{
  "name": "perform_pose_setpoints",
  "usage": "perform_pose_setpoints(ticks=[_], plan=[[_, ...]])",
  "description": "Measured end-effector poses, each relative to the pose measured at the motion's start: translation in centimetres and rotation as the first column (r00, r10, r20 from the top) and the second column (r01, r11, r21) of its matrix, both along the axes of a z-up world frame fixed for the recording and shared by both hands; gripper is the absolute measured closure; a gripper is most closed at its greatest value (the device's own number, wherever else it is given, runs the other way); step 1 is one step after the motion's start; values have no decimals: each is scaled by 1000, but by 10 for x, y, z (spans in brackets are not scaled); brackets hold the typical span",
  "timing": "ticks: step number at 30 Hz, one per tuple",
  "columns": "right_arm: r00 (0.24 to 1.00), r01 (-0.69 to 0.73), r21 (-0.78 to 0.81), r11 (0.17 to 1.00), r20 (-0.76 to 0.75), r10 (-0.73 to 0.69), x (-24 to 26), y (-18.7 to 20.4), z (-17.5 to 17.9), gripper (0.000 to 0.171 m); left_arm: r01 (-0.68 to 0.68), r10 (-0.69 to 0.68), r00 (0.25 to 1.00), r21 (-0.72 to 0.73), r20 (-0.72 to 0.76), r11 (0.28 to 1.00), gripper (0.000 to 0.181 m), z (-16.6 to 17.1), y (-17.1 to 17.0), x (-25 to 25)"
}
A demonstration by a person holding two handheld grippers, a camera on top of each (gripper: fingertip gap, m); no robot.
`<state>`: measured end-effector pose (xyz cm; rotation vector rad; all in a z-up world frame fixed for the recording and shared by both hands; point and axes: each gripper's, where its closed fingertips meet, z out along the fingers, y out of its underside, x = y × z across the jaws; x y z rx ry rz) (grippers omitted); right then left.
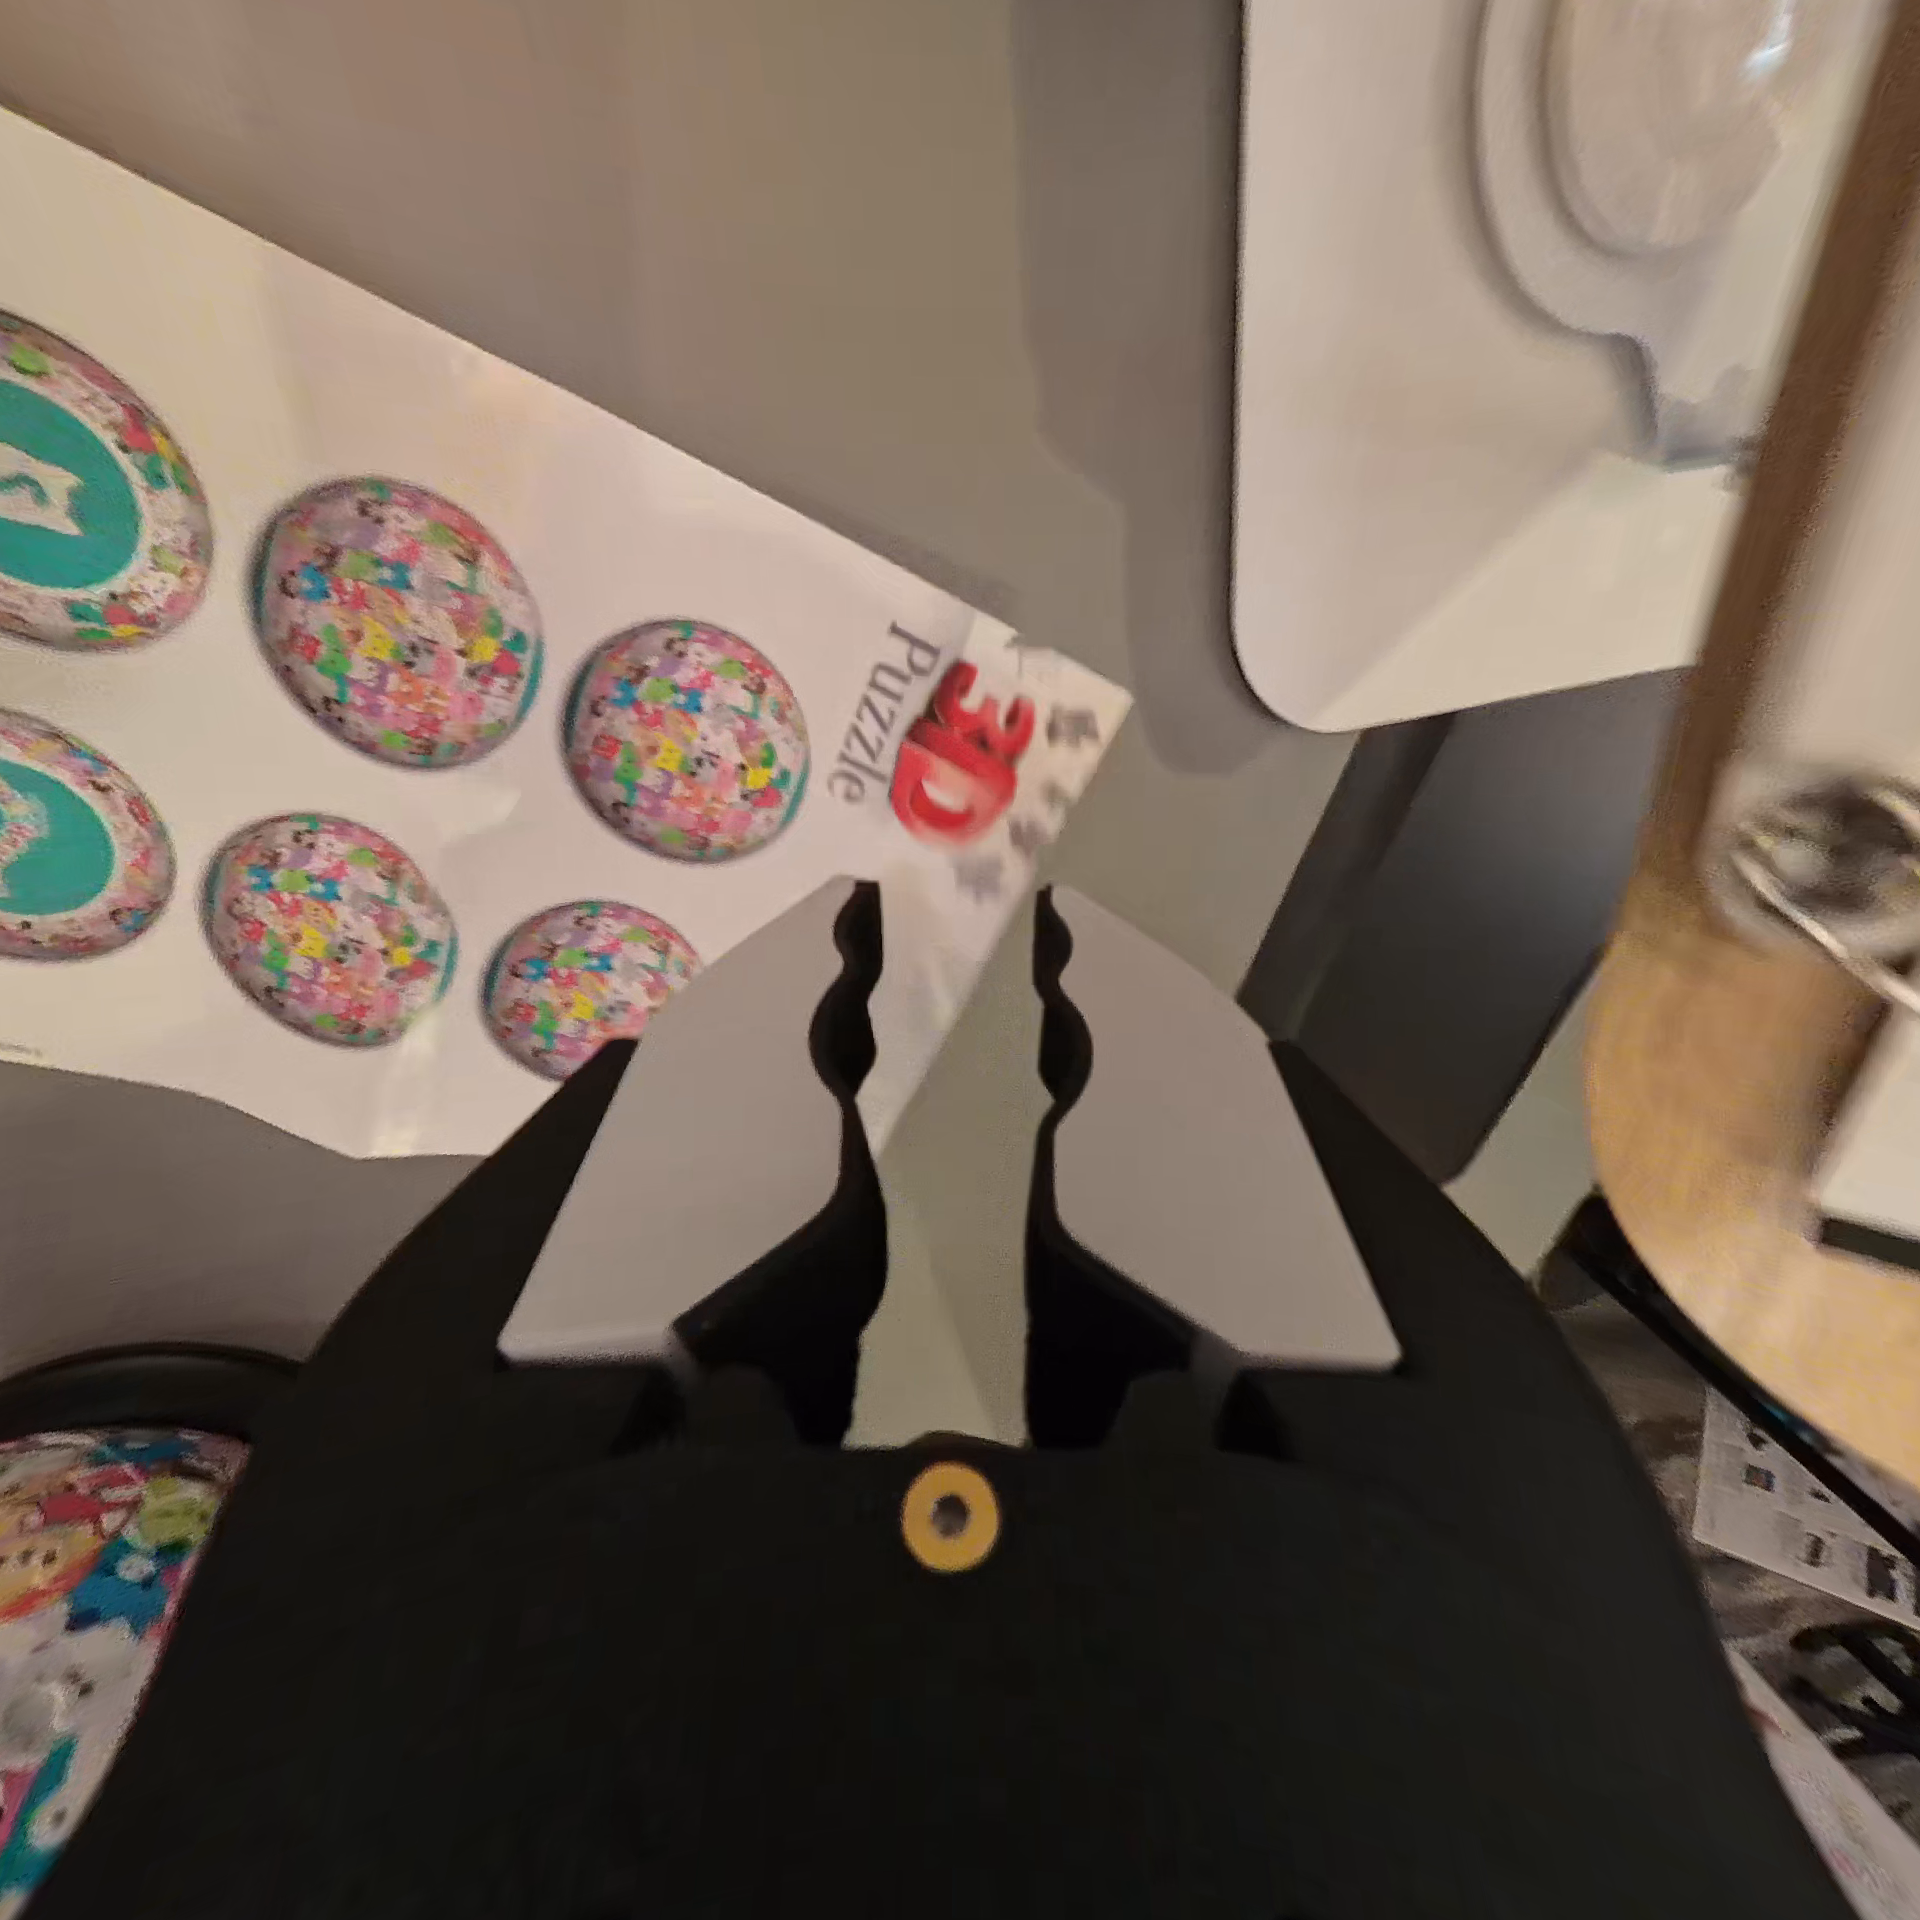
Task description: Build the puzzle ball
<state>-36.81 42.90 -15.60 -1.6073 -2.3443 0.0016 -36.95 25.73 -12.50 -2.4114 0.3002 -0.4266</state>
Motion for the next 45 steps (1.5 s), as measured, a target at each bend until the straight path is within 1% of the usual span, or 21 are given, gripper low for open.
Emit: perform_pose_setpoints(ticks=[1,2,3,5,6,8,10,13,16,17,19,22,25,28,32,35,38,40,42,44,45], plan=[[1000,-1,25,1000,-18,1,3,5,10,143,7,-7,1000,-15,-29,1000,165,-5,11,4],[998,-1,57,998,-58,4,5,9,25,142,25,-26,998,-16,-53,1000,175,-7,23,9],[993,11,79,997,-119,-2,8,12,47,141,33,-33,995,1,-94,999,181,-8,37,12],[968,81,87,993,-243,-57,21,16,98,141,36,-41,976,-26,-213,999,181,-22,60,8],[951,129,89,988,-294,-98,35,17,124,142,51,-62,969,-51,-241,997,181,-31,67,9],[893,241,122,963,-416,-171,70,17,175,143,74,-96,964,-96,-249,993,181,-46,76,14],[812,325,92,941,-538,-227,110,2,213,149,88,-123,960,-146,-251,985,181,-61,77,18],[705,416,59,907,-652,-281,169,-36,238,150,58,-90,963,-131,-255,990,181,-69,84,16],[651,479,73,875,-698,-298,217,-79,234,150,34,-64,964,-120,-257,992,181,-70,92,17],[618,511,53,858,-717,-324,229,-92,231,152,26,-56,963,-117,-262,993,181,-70,97,17],[546,531,-60,845,-738,-396,244,-121,219,155,-9,-20,959,-102,-283,995,181,-70,109,15],[448,530,-222,819,-747,-492,255,-159,195,156,-88,59,956,-87,-288,992,181,-70,127,12],[414,543,-301,784,-717,-562,261,-186,160,156,-154,120,937,-80,-328,985,181,-70,136,3],[363,543,-388,745,-692,-624,262,-205,126,155,-190,157,938,-82,-311,978,181,-70,132,-4],[300,527,-480,701,-667,-682,262,-223,91,150,-233,193,924,-85,-331,969,181,-70,120,-24],[278,513,-537,670,-634,-721,260,-230,76,150,-265,218,912,-93,-347,960,181,-70,104,-38],[255,438,-608,663,-623,-740,249,-241,77,152,-308,261,904,-93,-338,947,181,-70,78,-47],[262,415,-608,677,-633,-729,243,-246,77,154,-366,327,896,-82,-299,927,181,-70,67,-53],[281,411,-585,699,-648,-708,241,-248,76,155,-419,393,888,-64,-239,906,181,-67,68,-55],[300,400,-578,711,-651,-697,239,-253,74,155,-404,391,896,-20,-212,914,181,-51,69,-51],[313,399,-568,719,-653,-690,240,-256,72,155,-372,359,899,-3,-249,928,181,-41,64,-52]])
